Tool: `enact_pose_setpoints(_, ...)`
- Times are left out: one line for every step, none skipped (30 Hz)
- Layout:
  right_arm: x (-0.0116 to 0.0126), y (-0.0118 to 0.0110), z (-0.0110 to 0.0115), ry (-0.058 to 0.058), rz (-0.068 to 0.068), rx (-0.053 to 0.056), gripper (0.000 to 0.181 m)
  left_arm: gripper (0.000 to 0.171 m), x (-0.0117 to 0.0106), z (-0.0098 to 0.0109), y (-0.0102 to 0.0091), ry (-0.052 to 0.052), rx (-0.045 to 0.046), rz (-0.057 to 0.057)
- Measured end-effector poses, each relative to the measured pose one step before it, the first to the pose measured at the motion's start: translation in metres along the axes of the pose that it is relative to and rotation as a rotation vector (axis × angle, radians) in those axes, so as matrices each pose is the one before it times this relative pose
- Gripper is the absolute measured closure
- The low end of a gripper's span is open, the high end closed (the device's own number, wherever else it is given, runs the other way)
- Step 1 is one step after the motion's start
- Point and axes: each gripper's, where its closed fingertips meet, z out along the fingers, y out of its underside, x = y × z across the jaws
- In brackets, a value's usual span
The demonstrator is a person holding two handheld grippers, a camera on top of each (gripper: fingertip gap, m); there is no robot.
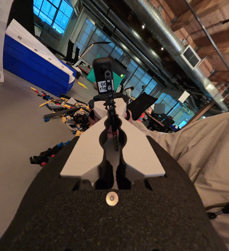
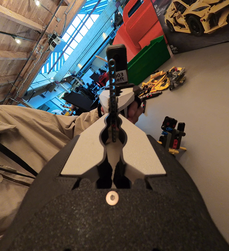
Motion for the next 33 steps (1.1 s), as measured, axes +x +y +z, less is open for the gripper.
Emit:
enact_pose_setpoints(-0.00063, 0.00051, -0.00024, -0.0029, 0.0007, -0.0054, 0.175, 0.164, 0.00019, 0.00009, 0.00059, -0.0065, -0.0142, 0.0124)
enact_pose_setpoints(0.00049, 0.00028, -0.00027, 0.0049, -0.0011, -0.0032, 0.175, 0.165, 0.00014, 0.0, 0.00052, -0.0089, -0.01277, 0.0145)
enact_pose_setpoints(-0.00078, 0.0001, -0.0002, -0.0002, -0.0082, -0.0018, 0.175, 0.165, 0.00157, -0.00015, 0.00052, -0.0018, -0.01201, 0.0172)
enact_pose_setpoints(-0.00228, 0.00132, 0.0007, -0.0121, -0.0036, -0.0088, 0.175, 0.165, 0.00182, -0.00047, 0.00094, -0.0015, -0.01751, 0.0178)
enact_pose_setpoints(-0.0001, 0.00092, 0.00012, -0.0001, -0.002, -0.0071, 0.175, 0.165, 0.00003, -0.00041, 0.0012, -0.0132, -0.02021, 0.0184)
enact_pose_setpoints(0.00063, 0.00096, 0.00028, 0.0052, -0.003, -0.0079, 0.175, 0.165, 0.00022, -0.0007, 0.00148, -0.0094, -0.02012, 0.0182)
enact_pose_setpoints(-0.00099, 0.00164, 0.00123, -0.005, 0.0027, -0.0103, 0.175, 0.164, 0.00062, -0.00121, 0.00153, -0.0002, -0.01784, 0.01)
enact_pose_setpoints(0.00107, 0.00124, 0.00087, 0.012, -0.001, -0.0106, 0.175, 0.164, -0.00065, -0.00121, 0.00128, -0.004, -0.01369, 0.0031)
enact_pose_setpoints(0.00154, 0.00029, 0.00051, 0.0174, -0.0113, -0.0042, 0.175, 0.165, -0.0002, -0.00089, 0.00104, 0.0005, -0.01021, 0.0029)
enact_pose_setpoints(-0.00198, 0.00105, 0.00042, -0.0103, 0.0012, -0.0119, 0.175, 0.165, 0.00121, -0.00055, 0.00061, 0.0089, -0.00849, 0.0004)
enact_pose_setpoints(0.00041, -0.00037, -0.00028, 0.0073, -0.0033, -0.0005, 0.175, 0.165, -0.00005, -0.00028, 0.00033, -0.0018, -0.0079, 0.0038)
enact_pose_setpoints(0.00004, 0.00016, 0.00002, 0.0039, -0.0067, -0.0018, 0.175, 0.165, 0.00116, -0.00053, 0.00074, 0.0009, -0.0121, 0.0084)
enact_pose_setpoints(-0.0029, 0.00148, 0.00114, -0.0167, 0.0031, -0.0105, 0.175, 0.164, 0.00241, -0.00102, 0.0006, 0.01, -0.0099, 0.0067)
enact_pose_setpoints(-0.00131, -0.00011, 0.00112, -0.0033, -0.0026, 0.0028, 0.175, 0.164, 0.00146, -0.00083, -0.00069, 0.0083, 0.00429, 0.0019)
enact_pose_setpoints(-0.00103, -0.00094, 0.00059, 0.0028, -0.0074, 0.0013, 0.175, 0.165, 0.00123, -0.00036, -0.00103, 0.0147, 0.01425, -0.0053)
enact_pose_setpoints(-0.00138, -0.00026, 0.0003, 0.0127, -0.0222, -0.008, 0.175, 0.165, 0.00183, -0.00043, -0.00129, 0.0218, 0.02107, -0.0071)
enact_pose_setpoints(-0.00135, -0.00197, 0.00059, 0.0337, -0.0488, 0.0049, 0.175, 0.165, 0.00151, -0.00075, -0.00242, 0.0202, 0.03044, -0.0066)
enact_pose_setpoints(-0.00143, -0.00169, 0.00084, 0.0448, -0.057, 0.0047, 0.175, 0.165, 0.00235, -0.0014, -0.00444, 0.0264, 0.04037, -0.016)
enact_pose_setpoints(-0.00294, 0.00391, 0.00248, 0.0323, -0.0624, -0.0311, 0.171, 0.165, 0.00459, -0.00214, -0.00708, 0.0383, 0.05072, -0.019)
enact_pose_setpoints(-0.00149, 0.00488, 0.00382, 0.0326, -0.0392, -0.0353, 0.161, 0.165, 0.00506, -0.00225, -0.00776, 0.0336, 0.04997, -0.0065)
enact_pose_setpoints(-0.00206, 0.00052, 0.00293, 0.0169, -0.0143, -0.0074, 0.158, 0.165, 0.00349, -0.00159, -0.00462, 0.0189, 0.02931, 0.0037)
enact_pose_setpoints(-0.00445, -0.0057, 0.00027, -0.0074, 0.0048, 0.0295, 0.164, 0.165, 0.00226, -0.0007, -0.00067, 0.0119, 0.00344, 0.003)
enact_pose_setpoints(-0.00525, -0.00675, -0.00104, -0.0187, 0.0072, 0.0358, 0.173, 0.165, 0.00192, -0.00004, 0.00007, 0.011, 0.00095, 0.0032)
enact_pose_setpoints(-0.00117, -0.00376, -0.00105, -0.0011, 0.004, 0.0148, 0.173, 0.165, 0.00182, 0.00026, -0.00063, 0.0107, 0.00969, 0.002)
enact_pose_setpoints(-0.00118, -0.00061, -0.00066, -0.009, 0.0073, -0.0021, 0.174, 0.165, 0.00102, 0.00045, -0.00021, 0.0068, 0.00612, -0.0001)
enact_pose_setpoints(0.00028, 0.00158, -0.0004, -0.0031, 0.0176, -0.0133, 0.174, 0.165, -0.00085, 0.00033, 0.00122, -0.0055, -0.00479, 0.0057)
enact_pose_setpoints(0.00278, 0.00131, -0.00082, 0.0114, 0.0162, -0.0071, 0.175, 0.165, -0.00237, -0.00005, 0.00133, -0.0157, -0.00951, 0.0122)
enact_pose_setpoints(0.00192, 0.00086, -0.00139, 0.0053, 0.016, -0.0021, 0.175, 0.165, -0.00167, -0.00057, 0.0014, -0.0144, -0.01537, 0.018)
enact_pose_setpoints(0.00166, -0.00156, -0.00325, 0.0035, 0.0132, 0.0072, 0.175, 0.165, -0.00236, -0.00103, 0.00108, -0.0236, -0.02007, 0.03)
enact_pose_setpoints(0.00413, -0.00553, -0.00519, 0.0127, 0.0138, 0.0338, 0.175, 0.165, -0.00338, -0.00051, 0.00218, -0.0333, -0.03038, 0.0379)
enact_pose_setpoints(0.00291, -0.00133, -0.00397, -0.0039, 0.0183, 0.0027, 0.175, 0.165, -0.0016, 0.00097, 0.00315, -0.0201, -0.03509, 0.0286)
enact_pose_setpoints(-0.00055, 0.00077, -0.00159, -0.0266, 0.0245, -0.0025, 0.175, 0.165, 0.00003, 0.00125, 0.0012, -0.0056, -0.01492, 0.012)
enact_pose_setpoints(0.00077, -0.00001, -0.00105, -0.0064, 0.0138, 0.0071, 0.175, 0.165, -0.0009, 0.00071, 0.00104, -0.0064, -0.00633, 0.007)
